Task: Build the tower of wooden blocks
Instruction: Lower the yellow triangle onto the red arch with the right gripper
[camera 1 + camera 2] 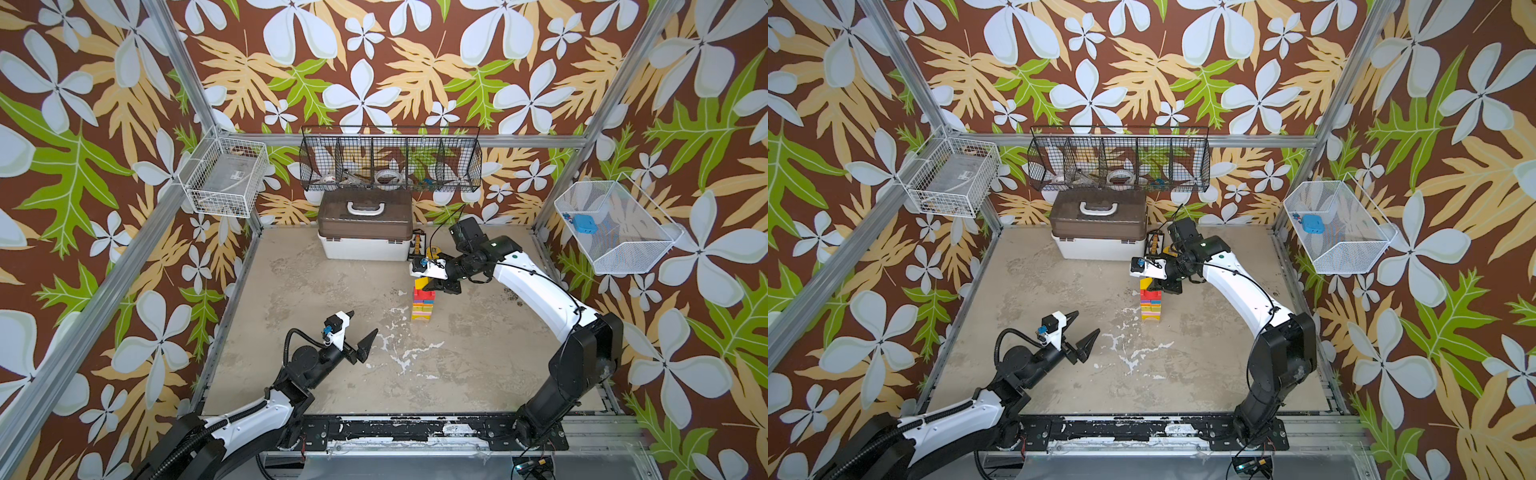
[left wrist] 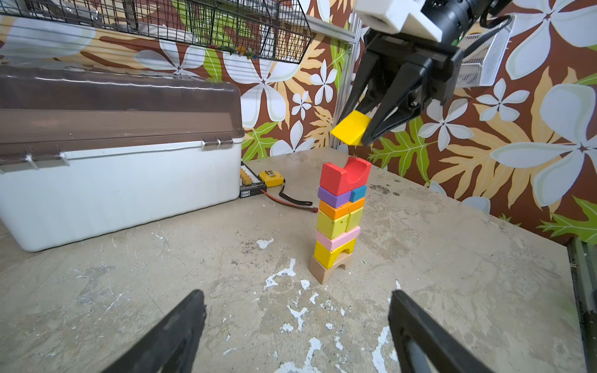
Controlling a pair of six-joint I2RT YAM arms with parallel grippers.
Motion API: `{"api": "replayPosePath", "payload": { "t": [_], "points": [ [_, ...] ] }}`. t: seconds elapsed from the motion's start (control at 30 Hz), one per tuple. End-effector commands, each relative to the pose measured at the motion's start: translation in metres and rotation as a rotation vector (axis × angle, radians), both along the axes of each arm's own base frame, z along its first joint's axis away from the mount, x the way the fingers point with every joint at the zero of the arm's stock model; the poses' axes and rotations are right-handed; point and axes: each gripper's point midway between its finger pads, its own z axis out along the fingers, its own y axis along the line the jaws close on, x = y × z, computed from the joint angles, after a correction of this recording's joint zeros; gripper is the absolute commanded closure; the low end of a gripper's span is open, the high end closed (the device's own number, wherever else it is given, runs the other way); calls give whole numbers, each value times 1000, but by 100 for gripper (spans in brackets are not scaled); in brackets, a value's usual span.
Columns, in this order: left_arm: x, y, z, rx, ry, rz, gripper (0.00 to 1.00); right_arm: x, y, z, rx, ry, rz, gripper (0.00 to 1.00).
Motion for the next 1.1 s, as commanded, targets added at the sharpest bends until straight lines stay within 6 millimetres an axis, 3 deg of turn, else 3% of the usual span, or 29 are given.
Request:
{"api": "replayPosePath", "payload": {
  "t": [0.0, 0.27, 1.07],
  "points": [
    [-8, 5, -20, 35, 18, -2, 10, 4, 3, 0, 7, 22, -17, 100],
    [-6, 5, -21, 38, 25, 6, 11, 4, -1, -12, -24, 39, -22, 100],
    [-4, 4, -23, 46, 39, 6, 11, -6, 0, -9, -5, 42, 5, 97]
  ]
}}
